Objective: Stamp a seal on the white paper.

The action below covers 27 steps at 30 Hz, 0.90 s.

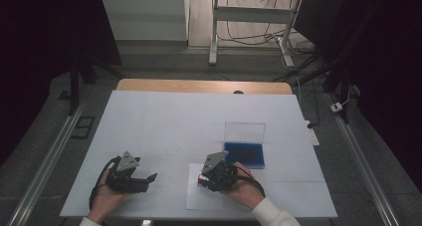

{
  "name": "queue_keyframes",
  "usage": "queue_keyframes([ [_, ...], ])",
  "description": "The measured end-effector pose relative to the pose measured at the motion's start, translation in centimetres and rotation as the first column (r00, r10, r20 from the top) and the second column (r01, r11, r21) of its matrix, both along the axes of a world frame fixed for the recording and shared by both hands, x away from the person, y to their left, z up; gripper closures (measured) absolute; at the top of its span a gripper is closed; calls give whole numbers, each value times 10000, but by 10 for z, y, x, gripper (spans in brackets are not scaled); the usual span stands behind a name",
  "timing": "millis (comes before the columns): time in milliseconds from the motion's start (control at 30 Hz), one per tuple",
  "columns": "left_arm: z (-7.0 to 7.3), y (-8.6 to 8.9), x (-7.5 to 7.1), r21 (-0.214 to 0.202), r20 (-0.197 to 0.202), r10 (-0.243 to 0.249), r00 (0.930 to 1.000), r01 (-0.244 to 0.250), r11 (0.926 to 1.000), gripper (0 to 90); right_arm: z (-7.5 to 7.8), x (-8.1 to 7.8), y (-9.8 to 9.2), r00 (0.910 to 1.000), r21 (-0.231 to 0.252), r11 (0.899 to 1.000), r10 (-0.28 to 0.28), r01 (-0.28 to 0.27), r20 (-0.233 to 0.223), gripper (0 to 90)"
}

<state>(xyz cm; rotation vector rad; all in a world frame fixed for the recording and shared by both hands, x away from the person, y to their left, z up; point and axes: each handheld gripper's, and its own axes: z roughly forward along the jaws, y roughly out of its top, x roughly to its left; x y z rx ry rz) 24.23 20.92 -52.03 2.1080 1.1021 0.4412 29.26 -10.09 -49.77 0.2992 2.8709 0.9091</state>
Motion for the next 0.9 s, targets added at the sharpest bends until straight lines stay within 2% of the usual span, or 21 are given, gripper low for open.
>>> queue_keyframes([
  [400,-1,0,1,11,-4,2,10000,-2,10000,172,1,-1,-1,9999,99,10000,10,-11,100,697],
  [433,-1,1,1,-7,-6,-4,10000,4,10000,172,3,-1,-2,9999,266,9996,22,-26,139,696],
  [500,-1,1,1,-24,-8,-5,10000,5,10000,172,4,0,-2,10000,276,9996,-4,2,70,694],
  [533,-1,1,1,-25,-8,-6,10000,6,10000,172,4,0,-3,9998,342,9994,-35,30,172,694],
  [633,-1,2,1,-12,2,19,10000,-19,10000,172,9,2,-6,9999,960,9953,-115,122,-82,693],
  [900,-1,1,0,-38,11,5,10000,-5,10000,172,25,3,-15,9994,1584,9868,-349,332,81,692],
])
